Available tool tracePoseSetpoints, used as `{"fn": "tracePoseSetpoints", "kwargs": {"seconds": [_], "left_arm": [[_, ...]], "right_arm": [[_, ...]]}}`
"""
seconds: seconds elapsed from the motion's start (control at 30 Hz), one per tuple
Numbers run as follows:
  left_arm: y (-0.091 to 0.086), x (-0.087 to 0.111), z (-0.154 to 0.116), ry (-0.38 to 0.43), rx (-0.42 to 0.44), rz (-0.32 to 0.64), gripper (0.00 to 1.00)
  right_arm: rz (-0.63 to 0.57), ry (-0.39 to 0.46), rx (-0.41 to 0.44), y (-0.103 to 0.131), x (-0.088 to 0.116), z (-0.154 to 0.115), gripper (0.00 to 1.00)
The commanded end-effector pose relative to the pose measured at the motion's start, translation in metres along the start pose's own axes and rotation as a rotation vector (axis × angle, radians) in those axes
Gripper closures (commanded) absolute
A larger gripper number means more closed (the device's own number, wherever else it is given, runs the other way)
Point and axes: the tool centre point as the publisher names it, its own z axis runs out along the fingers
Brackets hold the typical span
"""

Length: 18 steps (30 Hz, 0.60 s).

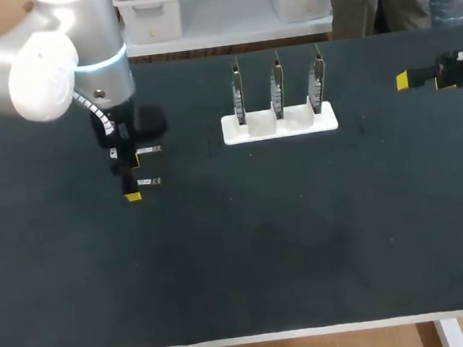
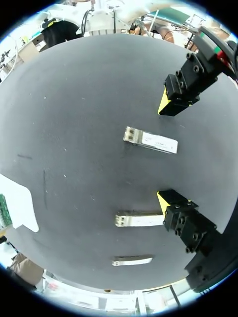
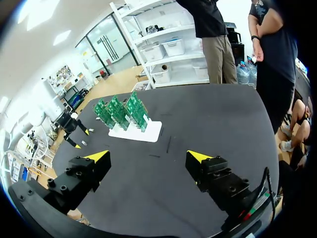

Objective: Pick up the optical module with the left hand, and insert it into the network port with the right hand.

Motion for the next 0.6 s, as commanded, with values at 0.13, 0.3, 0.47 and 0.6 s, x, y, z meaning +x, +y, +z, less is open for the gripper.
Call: {"fn": "tracePoseSetpoints", "kwargs": {"seconds": [0.13, 0.3, 0.47, 0.6], "left_arm": [[0.009, 0.007, 0.005, 0.012, 0.004, -0.006, 0.0], [0.011, 0.007, 0.012, 0.002, 0.016, -0.006, 0.0], [0.011, 0.006, 0.014, -0.007, 0.018, 0.001, 0.0], [0.01, 0.006, 0.016, 0.001, 0.025, -0.004, 0.0]], "right_arm": [[0.0, 0.0, 0.001, 0.0, 0.0, 0.0, 0.0], [0.0, 0.0, 0.001, 0.0, 0.0, 0.0, 0.0], [0.0, 0.0, 0.001, 0.0, 0.0, 0.0, 0.0], [0.0, 0.0, 0.001, 0.0, 0.0, 0.0, 0.0]]}}
